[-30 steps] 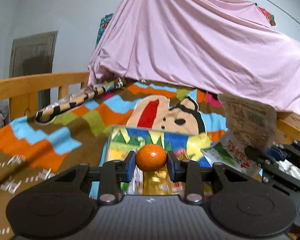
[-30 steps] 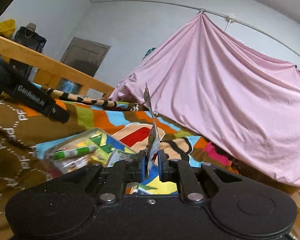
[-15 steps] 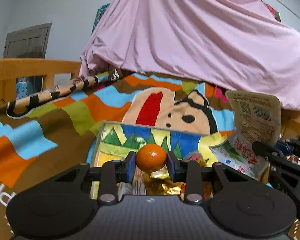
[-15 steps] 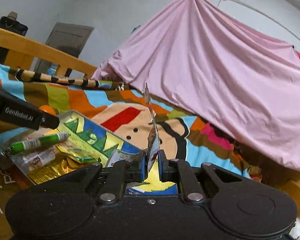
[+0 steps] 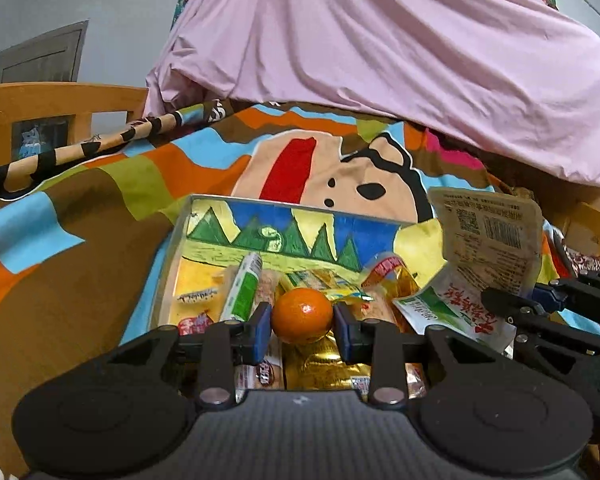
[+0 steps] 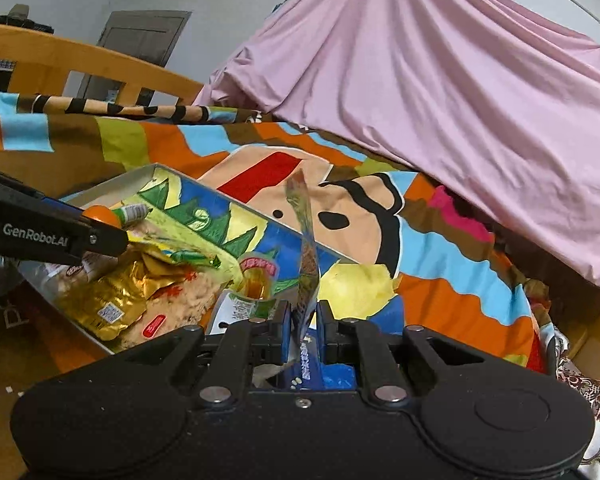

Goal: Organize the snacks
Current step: 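Carry the orange and white packet over the tray and open both tools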

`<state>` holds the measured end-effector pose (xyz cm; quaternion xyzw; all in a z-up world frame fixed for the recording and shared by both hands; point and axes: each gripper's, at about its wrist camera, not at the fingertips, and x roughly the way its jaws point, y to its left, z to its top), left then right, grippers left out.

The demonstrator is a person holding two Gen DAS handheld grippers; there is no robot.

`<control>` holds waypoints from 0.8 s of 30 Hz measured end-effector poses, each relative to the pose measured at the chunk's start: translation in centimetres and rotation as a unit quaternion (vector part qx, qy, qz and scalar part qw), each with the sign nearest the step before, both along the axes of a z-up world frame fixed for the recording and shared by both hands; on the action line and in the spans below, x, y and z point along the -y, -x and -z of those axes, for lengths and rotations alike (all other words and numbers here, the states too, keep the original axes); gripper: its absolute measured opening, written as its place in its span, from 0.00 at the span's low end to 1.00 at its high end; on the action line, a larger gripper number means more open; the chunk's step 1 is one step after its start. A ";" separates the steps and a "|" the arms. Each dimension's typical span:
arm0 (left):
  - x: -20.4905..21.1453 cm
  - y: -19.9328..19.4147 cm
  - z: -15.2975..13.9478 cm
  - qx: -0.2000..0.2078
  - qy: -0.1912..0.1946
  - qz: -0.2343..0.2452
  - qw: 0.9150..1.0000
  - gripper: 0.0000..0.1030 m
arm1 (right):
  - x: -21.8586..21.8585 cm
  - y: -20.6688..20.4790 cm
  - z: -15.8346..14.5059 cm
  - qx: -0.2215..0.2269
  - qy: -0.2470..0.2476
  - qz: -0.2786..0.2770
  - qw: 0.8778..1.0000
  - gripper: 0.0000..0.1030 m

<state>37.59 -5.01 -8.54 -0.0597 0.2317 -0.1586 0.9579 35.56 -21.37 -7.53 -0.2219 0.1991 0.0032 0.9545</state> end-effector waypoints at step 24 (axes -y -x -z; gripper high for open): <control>0.9 -0.4 1.2 -0.019 -0.017 0.004 1.000 0.36 | 0.1 -0.5 1.5 -0.032 -0.001 0.005 0.999 0.24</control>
